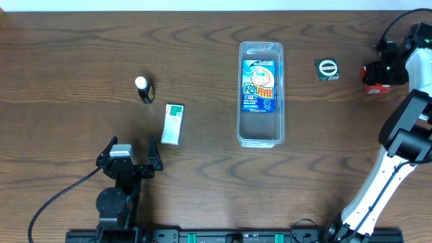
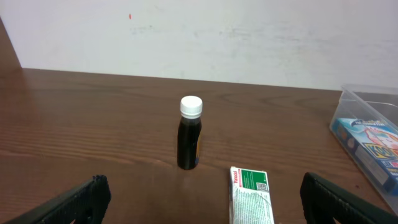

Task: Pack container
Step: 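Grasp the red-white box with the right gripper and lift, then carry the red-white box into the container and release it on the blue box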

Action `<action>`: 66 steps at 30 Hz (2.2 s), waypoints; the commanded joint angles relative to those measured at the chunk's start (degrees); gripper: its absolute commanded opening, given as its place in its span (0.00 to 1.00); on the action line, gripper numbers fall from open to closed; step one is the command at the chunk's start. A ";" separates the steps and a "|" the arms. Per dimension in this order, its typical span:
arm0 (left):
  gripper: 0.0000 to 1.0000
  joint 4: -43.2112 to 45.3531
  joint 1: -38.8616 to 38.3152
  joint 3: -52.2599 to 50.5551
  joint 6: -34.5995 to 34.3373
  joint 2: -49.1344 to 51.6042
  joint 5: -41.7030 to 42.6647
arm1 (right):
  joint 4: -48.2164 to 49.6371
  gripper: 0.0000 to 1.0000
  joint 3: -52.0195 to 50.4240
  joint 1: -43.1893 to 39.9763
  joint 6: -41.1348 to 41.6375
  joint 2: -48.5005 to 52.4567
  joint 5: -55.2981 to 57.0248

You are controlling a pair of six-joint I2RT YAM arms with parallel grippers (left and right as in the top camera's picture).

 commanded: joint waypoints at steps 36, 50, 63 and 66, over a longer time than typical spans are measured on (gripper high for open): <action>0.98 -2.14 0.28 -1.05 0.37 -0.35 -0.66 | -18.01 0.65 6.49 38.62 35.47 -22.53 0.46; 0.98 -2.16 0.28 -1.05 0.37 -0.35 -0.66 | -2.67 0.66 -11.56 45.22 46.90 -22.49 8.81; 0.98 -2.14 0.28 -1.05 0.37 -0.35 -0.66 | 9.20 0.66 -22.93 45.22 50.51 -22.40 8.90; 0.98 -2.14 0.28 -1.05 0.37 -0.35 -0.66 | 10.16 0.66 -23.85 45.22 50.51 -22.38 8.98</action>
